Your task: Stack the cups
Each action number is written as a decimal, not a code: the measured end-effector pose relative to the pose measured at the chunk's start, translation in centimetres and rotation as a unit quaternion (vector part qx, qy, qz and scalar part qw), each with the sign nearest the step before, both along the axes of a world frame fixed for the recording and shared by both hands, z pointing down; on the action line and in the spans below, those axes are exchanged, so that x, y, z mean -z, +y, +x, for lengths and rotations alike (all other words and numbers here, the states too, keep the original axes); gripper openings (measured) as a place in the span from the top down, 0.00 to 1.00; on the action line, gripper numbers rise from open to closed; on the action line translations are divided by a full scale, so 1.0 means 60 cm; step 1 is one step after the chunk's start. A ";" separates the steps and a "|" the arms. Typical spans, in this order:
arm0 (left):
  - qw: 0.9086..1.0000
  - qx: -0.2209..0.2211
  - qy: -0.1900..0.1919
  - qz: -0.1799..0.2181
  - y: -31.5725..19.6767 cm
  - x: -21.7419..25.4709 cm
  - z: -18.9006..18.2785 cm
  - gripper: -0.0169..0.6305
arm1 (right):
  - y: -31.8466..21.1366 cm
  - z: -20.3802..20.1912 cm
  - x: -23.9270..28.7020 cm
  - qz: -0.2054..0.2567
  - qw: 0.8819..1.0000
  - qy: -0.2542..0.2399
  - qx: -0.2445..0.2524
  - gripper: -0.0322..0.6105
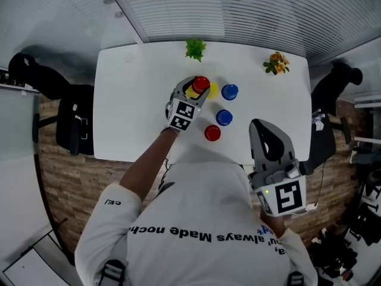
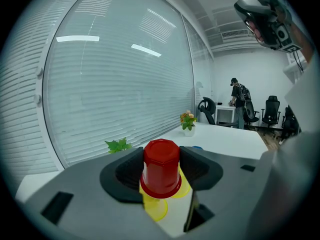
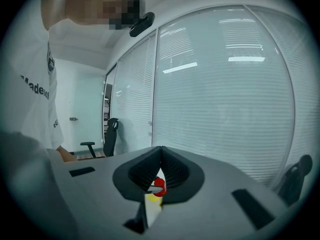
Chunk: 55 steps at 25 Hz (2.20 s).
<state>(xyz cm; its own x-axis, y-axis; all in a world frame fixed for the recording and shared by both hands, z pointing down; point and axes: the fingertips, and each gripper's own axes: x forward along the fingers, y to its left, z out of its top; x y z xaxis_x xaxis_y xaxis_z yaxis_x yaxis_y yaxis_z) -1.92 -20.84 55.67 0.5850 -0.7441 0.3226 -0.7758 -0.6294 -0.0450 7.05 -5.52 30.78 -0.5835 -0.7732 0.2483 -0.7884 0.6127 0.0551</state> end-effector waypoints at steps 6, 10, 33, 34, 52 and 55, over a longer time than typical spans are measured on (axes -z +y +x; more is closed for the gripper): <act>1.000 0.002 -0.002 -0.003 -0.005 -0.015 -0.001 0.59 | -0.004 -0.001 -0.004 -0.001 1.000 -0.003 -0.001 0.94; 1.000 0.002 -0.003 -0.007 -0.007 -0.007 0.001 0.59 | -0.005 0.003 -0.004 -0.003 1.000 -0.003 -0.004 0.94; 0.999 0.035 0.025 0.012 0.046 0.038 -0.029 0.55 | 0.027 0.010 -0.003 -0.001 1.000 -0.002 0.000 0.94; 0.999 0.034 0.028 0.011 0.054 0.039 -0.028 0.55 | 0.030 0.010 -0.003 -0.002 1.000 -0.002 0.001 0.94; 0.997 -0.050 0.061 -0.008 0.225 0.012 0.047 0.53 | 0.074 0.014 -0.016 -0.016 1.000 -0.005 0.007 0.94; 0.995 -0.070 0.064 -0.009 0.250 0.006 0.064 0.51 | 0.080 0.017 -0.019 -0.018 1.000 -0.006 0.006 0.94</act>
<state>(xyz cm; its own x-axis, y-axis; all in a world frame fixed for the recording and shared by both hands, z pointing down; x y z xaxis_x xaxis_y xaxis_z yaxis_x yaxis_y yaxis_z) 1.92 -5.82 55.29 0.7202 -0.6466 0.2512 -0.6785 -0.7320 0.0611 8.07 -0.70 31.91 -0.5963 -0.7564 0.2687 -0.7811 0.6240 0.0234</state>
